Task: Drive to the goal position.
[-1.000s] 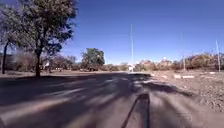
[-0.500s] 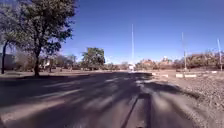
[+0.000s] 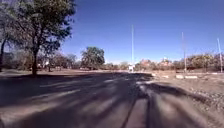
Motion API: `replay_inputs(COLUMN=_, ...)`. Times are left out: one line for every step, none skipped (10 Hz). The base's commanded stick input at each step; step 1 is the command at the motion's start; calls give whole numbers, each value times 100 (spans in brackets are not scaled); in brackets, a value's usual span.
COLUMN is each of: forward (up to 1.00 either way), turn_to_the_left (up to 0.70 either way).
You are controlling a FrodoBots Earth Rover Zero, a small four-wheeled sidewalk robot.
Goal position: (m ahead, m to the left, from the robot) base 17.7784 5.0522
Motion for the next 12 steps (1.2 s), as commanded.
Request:
replay_inputs(forward=50, turn_to_the_left=-14)
replay_inputs(forward=50, turn_to_the_left=-24)
replay_inputs(forward=50, turn_to_the_left=-26)
replay_inputs(forward=50, turn_to_the_left=-15)
replay_inputs(forward=50, turn_to_the_left=0)
replay_inputs(forward=50, turn_to_the_left=0)
replay_inputs(forward=50, turn_to_the_left=0)
replay_inputs(forward=50, turn_to_the_left=0)
replay_inputs(forward=50, turn_to_the_left=0)
replay_inputs(forward=50, turn_to_the_left=0)
replay_inputs(forward=50, turn_to_the_left=0)
replay_inputs(forward=50, turn_to_the_left=0)
